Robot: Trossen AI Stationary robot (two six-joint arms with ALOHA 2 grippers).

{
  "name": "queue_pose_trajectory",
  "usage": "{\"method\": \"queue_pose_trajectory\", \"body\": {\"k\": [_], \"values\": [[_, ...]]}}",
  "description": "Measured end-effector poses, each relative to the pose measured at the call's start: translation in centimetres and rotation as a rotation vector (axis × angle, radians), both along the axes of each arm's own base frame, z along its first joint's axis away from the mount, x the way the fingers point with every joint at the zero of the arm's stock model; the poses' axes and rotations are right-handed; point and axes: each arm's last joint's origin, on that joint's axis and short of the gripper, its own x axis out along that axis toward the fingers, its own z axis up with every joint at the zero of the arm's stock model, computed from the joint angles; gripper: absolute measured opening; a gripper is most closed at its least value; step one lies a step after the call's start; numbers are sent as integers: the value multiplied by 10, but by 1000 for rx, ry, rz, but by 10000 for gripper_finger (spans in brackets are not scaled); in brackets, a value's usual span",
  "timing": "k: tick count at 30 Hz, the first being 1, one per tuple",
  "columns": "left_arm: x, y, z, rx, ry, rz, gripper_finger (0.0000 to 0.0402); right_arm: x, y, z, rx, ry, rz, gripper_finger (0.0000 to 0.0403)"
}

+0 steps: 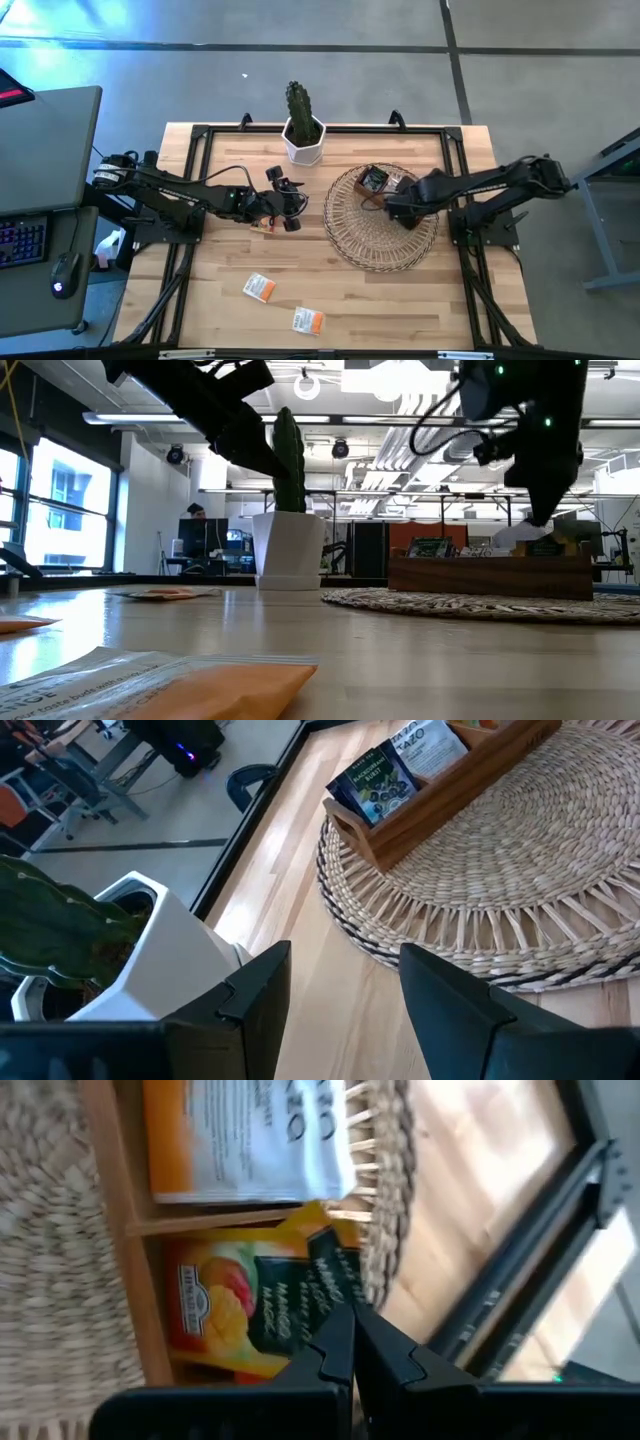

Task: Pick & Place Tea
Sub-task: Put the orange tea bag into the right section of the wooden organizer

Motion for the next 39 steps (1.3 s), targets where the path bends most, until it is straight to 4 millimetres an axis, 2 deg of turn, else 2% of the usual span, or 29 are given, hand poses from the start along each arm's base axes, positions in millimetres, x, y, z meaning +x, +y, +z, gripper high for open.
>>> {"method": "queue_pose_trajectory", "body": {"k": [4,7,18,23,30,34,39], "values": [[0,0,0,0,0,0,184,3,2,24,-47,9,12,0],[0,0,0,0,-1,0,184,3,3,31,-46,0,-23,0],[0,0,0,-1,-1,0,184,-12,5,-3,70,85,-86,0],[0,0,0,-1,-1,1,184,-11,5,-6,63,67,-80,0],[0,0,0,-2,-2,1,184,-3,3,-6,1,21,24,0],[0,0,0,-1,-1,0,184,10,4,-2,17,-76,91,0],[-6,1,6,17,14,-14,184,50,17,23,43,-398,283,0]]}}
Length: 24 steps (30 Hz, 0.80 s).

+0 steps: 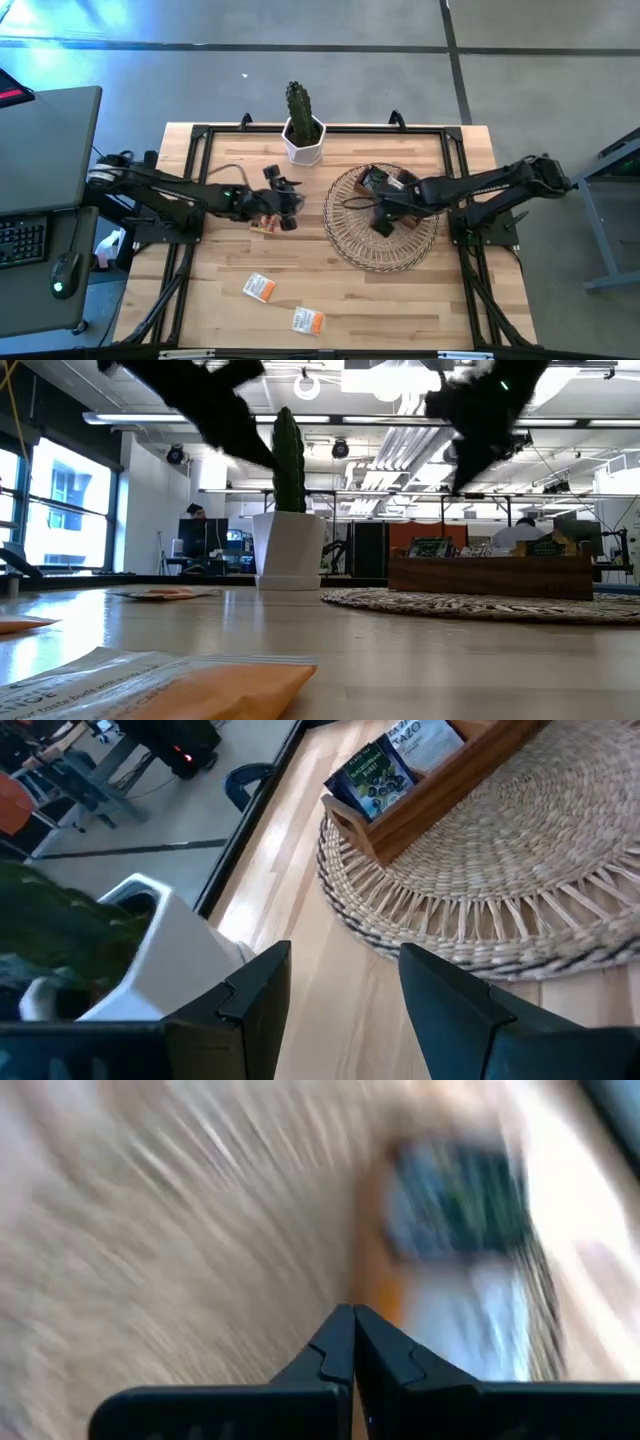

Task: Pick & Place Tea
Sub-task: Put the orange tea bag into the right section of the wooden organizer

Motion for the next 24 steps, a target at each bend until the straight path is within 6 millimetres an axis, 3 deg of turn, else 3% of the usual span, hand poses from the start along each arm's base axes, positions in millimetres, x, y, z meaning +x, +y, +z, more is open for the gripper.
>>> {"method": "queue_pose_trajectory", "body": {"k": [3,6,8,11,13,19,24], "values": [[-19,3,24,-32,-33,25,184,23,12,18,-109,-227,114,0],[-46,12,38,-112,71,69,184,40,23,27,-182,-386,228,0],[-61,18,48,-221,116,60,184,49,28,25,-190,-434,279,0],[-86,26,44,-400,234,39,184,68,33,12,-160,-476,346,0],[-91,30,33,-512,230,72,184,83,37,-4,-145,-485,407,0],[-103,33,-29,-736,187,338,184,118,48,-49,-193,-503,635,0],[-112,31,-68,-898,141,446,184,132,40,-77,-264,-475,612,0]]}}
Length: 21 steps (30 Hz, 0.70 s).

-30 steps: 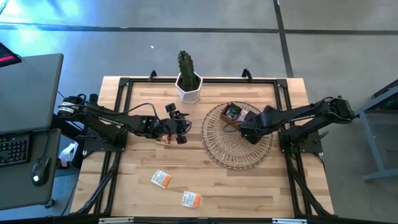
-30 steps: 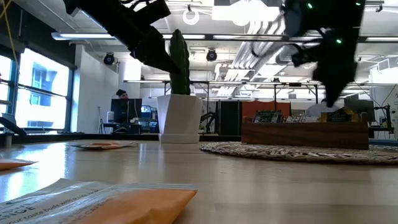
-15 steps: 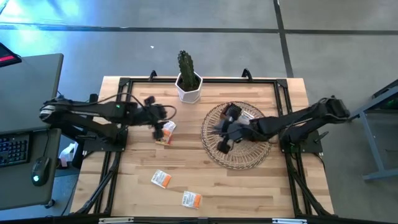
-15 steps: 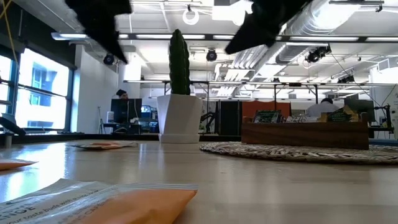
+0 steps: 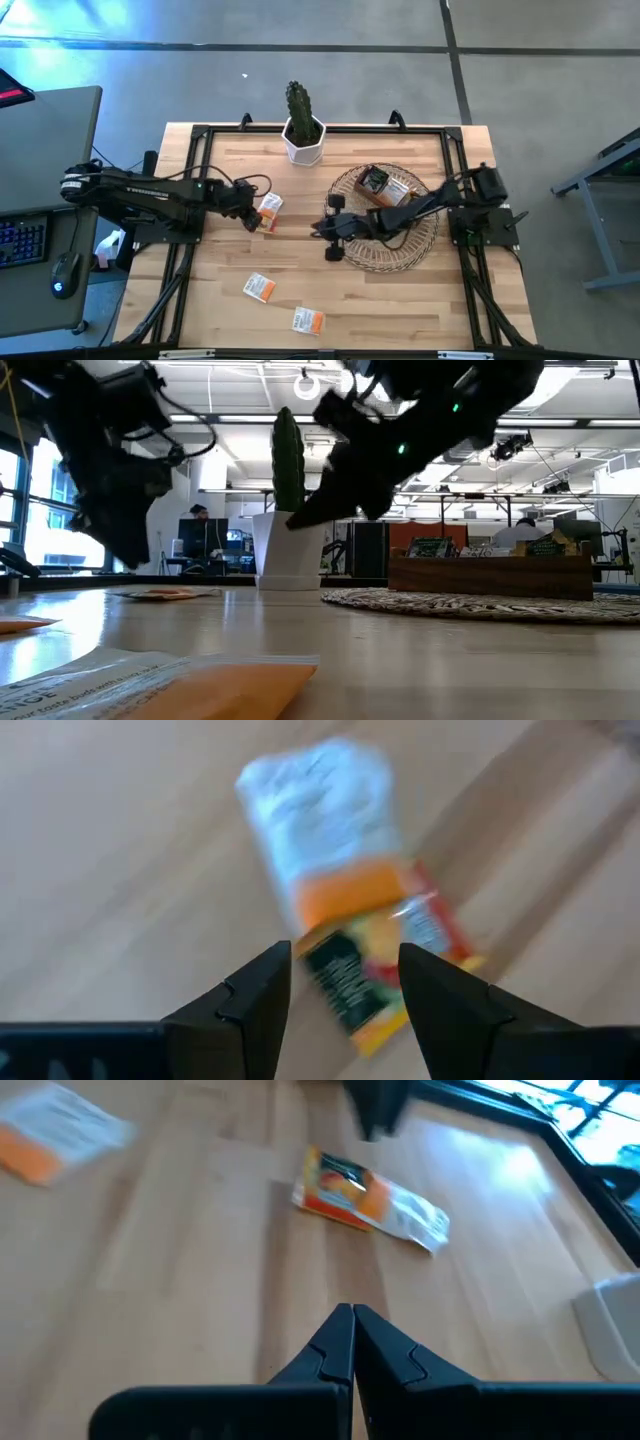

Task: Pick & Place Tea
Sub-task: Put the orange tea bag into the right section of the wooden organizer

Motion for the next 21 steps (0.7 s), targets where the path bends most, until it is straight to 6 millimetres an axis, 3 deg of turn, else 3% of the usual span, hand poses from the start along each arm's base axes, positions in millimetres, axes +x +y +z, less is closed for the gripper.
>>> {"method": "queue_pose_trajectory", "body": {"k": [3,7,21], "values": [[-8,1,-13,-8,32,89,184,5,-7,-16,0,15,-16,0],[-12,0,-23,-39,43,84,184,8,-14,-29,5,46,-22,0],[-13,-2,-44,-102,-19,90,184,9,-24,-29,-3,41,-63,0]]}}
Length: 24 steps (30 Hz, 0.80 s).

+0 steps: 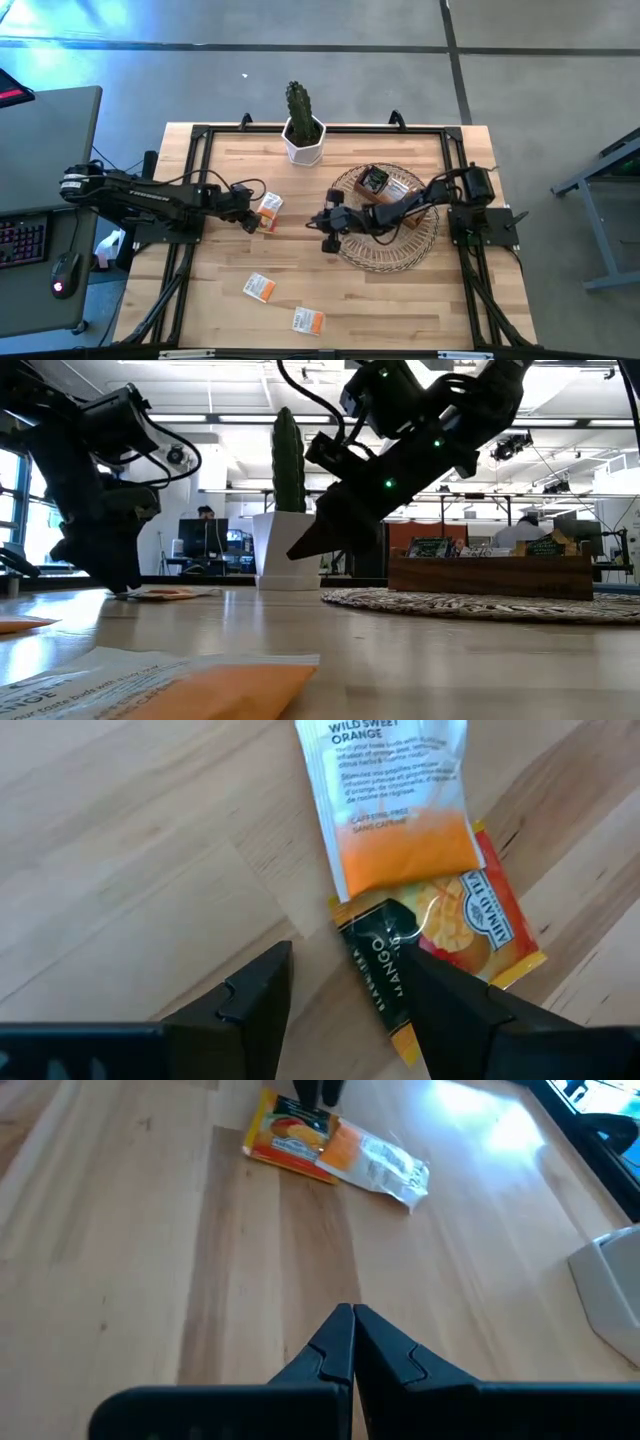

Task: Pick & Place Tea
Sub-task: Put the orange tea bag into the right section of the wooden organizer

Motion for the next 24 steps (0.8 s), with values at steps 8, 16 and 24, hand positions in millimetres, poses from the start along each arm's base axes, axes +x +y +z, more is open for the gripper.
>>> {"method": "queue_pose_trajectory", "body": {"k": [8,16,24], "values": [[2,-1,1,-15,-27,-36,184,1,-9,0,107,-9,17,1],[5,-2,-2,-31,-19,-77,164,1,-12,0,120,-14,-10,8],[9,-2,-4,-6,-26,-128,66,1,-12,0,106,-8,11,4]]}}
